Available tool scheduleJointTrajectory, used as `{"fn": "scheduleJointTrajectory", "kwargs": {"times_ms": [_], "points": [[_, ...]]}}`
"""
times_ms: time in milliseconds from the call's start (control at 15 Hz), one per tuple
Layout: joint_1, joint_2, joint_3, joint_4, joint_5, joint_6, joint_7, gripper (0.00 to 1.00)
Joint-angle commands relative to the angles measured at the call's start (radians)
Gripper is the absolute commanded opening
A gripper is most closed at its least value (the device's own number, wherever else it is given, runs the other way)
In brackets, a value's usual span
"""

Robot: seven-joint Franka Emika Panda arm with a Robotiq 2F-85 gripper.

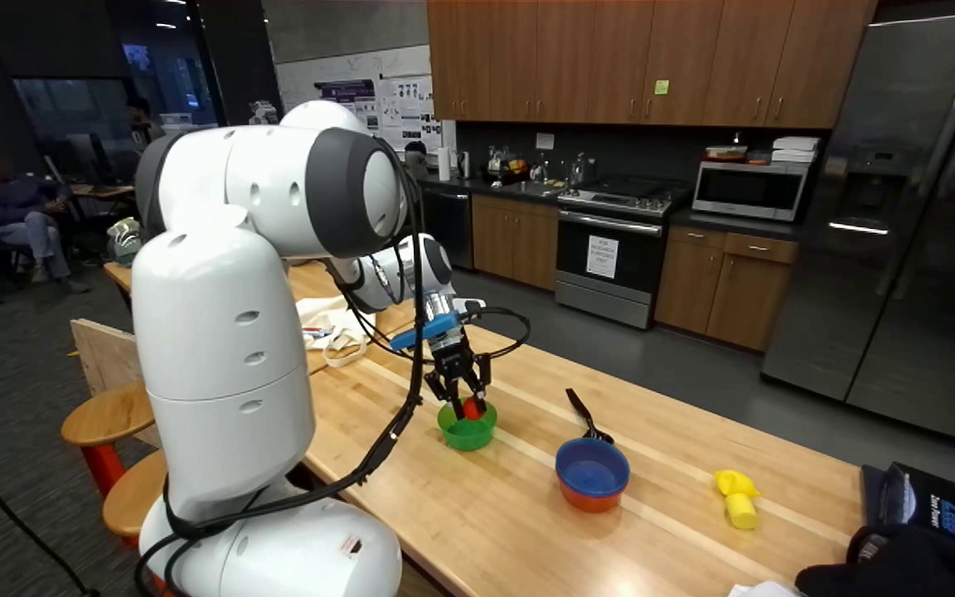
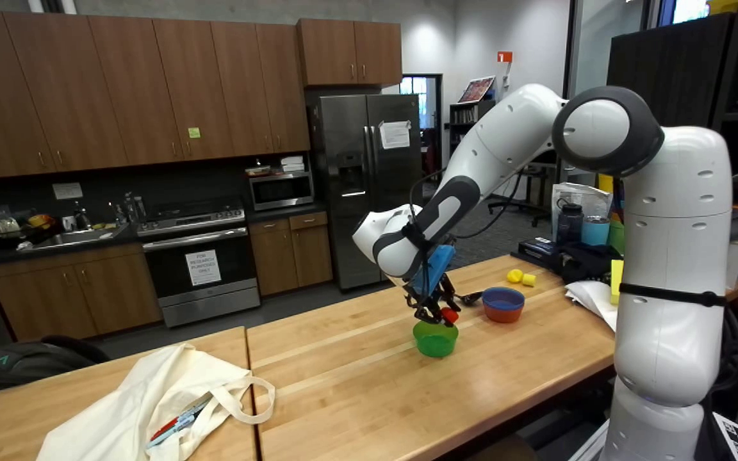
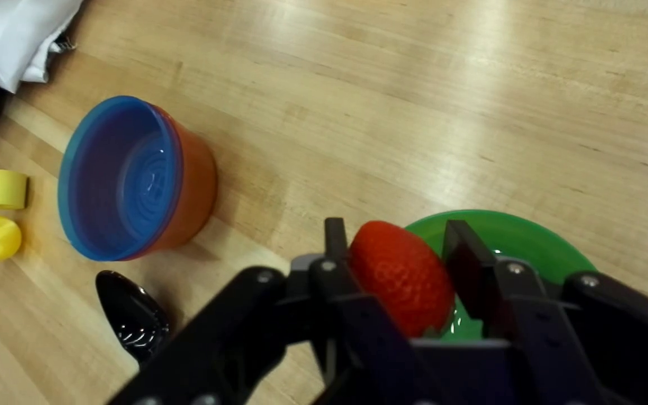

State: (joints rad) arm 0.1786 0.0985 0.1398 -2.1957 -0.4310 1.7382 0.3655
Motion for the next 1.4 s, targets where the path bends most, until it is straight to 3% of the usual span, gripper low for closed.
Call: {"fn": "scheduleJointTrajectory", "kwargs": {"times_ms": [0,533,1333], "points": [[0.0,-0.031,-0.001,-0.017,-0.008,0.005,0.014,0.38],[-0.019,-0.064,-0.012,-0.061,-0.005,0.019,-0.032,0.37],[-0.034,-0.174,-0.005,-0.192,0.012,0.058,0.015,0.35]]}}
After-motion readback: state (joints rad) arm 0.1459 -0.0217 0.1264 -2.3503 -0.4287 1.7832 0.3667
